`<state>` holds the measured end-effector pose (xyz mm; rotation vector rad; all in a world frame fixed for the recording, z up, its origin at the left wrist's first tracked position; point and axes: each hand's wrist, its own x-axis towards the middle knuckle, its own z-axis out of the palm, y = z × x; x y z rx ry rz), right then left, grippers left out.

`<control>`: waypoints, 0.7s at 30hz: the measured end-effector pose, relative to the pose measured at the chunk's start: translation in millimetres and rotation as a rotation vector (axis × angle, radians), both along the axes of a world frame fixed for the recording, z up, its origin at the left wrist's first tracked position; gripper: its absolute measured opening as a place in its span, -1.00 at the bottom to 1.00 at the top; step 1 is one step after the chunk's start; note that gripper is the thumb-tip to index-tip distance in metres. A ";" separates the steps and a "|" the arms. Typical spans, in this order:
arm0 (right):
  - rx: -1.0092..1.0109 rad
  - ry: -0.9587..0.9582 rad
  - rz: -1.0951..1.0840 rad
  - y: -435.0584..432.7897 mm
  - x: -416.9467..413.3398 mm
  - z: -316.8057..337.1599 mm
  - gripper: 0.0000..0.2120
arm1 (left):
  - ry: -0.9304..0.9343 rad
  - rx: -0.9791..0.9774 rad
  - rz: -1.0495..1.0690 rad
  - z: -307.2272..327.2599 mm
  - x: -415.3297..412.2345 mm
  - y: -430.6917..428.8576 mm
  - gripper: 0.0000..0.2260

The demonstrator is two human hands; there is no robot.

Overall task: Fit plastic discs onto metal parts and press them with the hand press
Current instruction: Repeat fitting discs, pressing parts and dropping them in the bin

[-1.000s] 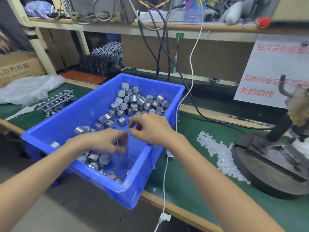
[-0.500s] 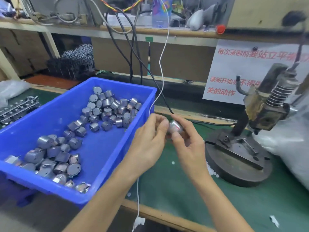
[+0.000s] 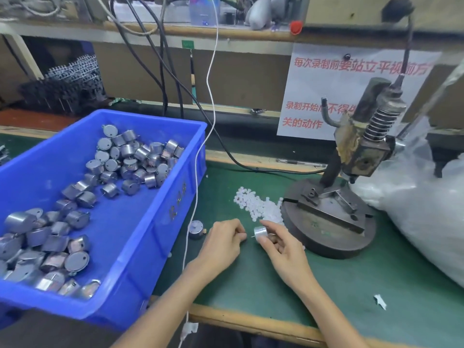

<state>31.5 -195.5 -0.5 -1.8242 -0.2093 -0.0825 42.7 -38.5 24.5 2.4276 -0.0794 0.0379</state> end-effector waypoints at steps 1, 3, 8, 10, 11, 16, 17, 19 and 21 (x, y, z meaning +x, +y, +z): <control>0.010 -0.011 0.002 -1.4 -1.1 -0.8 -0.68 | -0.008 -0.071 -0.023 -0.2 -3.1 -0.4 -0.90; -0.002 -0.011 -0.018 -2.8 -3.2 -3.1 -0.67 | -0.012 -0.168 -0.032 -3.6 -9.9 1.3 -0.86; -0.164 -0.084 0.002 0.8 -2.7 -5.3 -0.68 | -0.185 -0.010 0.027 -21.8 -17.5 3.7 -0.94; -0.206 -0.125 0.014 2.6 -1.7 -5.1 -0.72 | -0.194 -0.030 0.068 -22.7 -16.9 1.6 -0.94; -0.224 -0.133 0.014 2.9 -0.4 -5.1 -0.76 | -0.193 -0.037 0.086 -22.8 -16.2 0.8 -0.94; -0.279 -0.103 0.057 5.7 7.0 -2.8 -0.77 | -0.202 -0.074 0.116 -23.6 -15.6 2.0 -0.88; -0.296 -0.108 0.072 6.2 7.0 -2.4 -0.77 | -0.208 -0.087 0.121 -23.5 -16.3 2.4 -0.87; -0.320 -0.118 0.090 6.7 6.9 -2.2 -0.77 | -0.215 -0.119 0.133 -23.3 -17.5 3.2 -0.85; -0.345 -0.133 0.088 6.7 7.2 -2.9 -0.77 | -0.214 -0.130 0.132 -23.4 -18.6 3.5 -0.85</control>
